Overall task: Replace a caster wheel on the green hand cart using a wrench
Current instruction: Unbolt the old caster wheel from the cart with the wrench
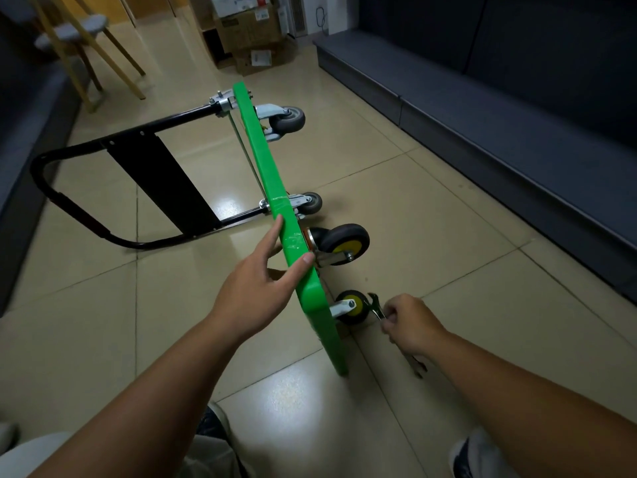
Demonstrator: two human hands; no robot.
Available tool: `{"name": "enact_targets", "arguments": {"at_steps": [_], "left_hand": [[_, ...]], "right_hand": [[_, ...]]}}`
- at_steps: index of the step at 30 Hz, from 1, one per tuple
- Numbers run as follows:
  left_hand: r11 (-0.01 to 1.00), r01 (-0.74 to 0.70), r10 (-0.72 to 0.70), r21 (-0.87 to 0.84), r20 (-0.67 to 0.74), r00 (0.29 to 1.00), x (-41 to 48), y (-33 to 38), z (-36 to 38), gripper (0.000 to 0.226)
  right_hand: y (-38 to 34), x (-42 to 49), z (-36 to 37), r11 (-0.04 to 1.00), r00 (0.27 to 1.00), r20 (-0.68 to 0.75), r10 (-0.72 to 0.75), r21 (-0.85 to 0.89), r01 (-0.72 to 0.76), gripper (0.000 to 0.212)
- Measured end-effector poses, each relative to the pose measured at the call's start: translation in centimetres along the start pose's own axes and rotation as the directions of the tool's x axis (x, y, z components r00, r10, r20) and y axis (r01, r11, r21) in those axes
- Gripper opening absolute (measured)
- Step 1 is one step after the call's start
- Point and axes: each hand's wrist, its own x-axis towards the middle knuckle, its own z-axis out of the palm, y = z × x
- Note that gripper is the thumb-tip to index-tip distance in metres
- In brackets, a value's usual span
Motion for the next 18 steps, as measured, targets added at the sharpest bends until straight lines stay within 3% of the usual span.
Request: {"name": "enact_targets", "arguments": {"at_steps": [3, 8, 12, 18], "left_hand": [[0.995, 0.004, -0.007, 0.098, 0.025, 1.0, -0.6, 0.5, 1.2, 0.121], [0.981, -0.091, 0.084, 0.169, 0.05, 0.995, -1.2, -0.4, 2.3, 0.133], [0.988, -0.112, 0.111, 0.106, 0.018, 0.994, -1.2, -1.2, 2.0, 0.132], [0.985, -0.139, 0.14, 0.101, -0.004, 0.99, -1.0, -1.4, 2.1, 0.131]], "right_hand": [[1.5, 2.3, 2.7, 0.956, 0.985, -0.071, 0.154, 0.263, -0.131, 0.031], [5.5, 4.5, 7.5, 0.734, 0.894, 0.004, 0.449, 0.569, -0.371, 0.02], [7.8, 5.3, 9.6, 0.636, 0.836, 0.03, 0.548, 0.634, -0.439, 0.021], [10.1, 5.8, 12.0, 0.674, 0.829, 0.094, 0.551, 0.536, -0.509, 0.018]]}}
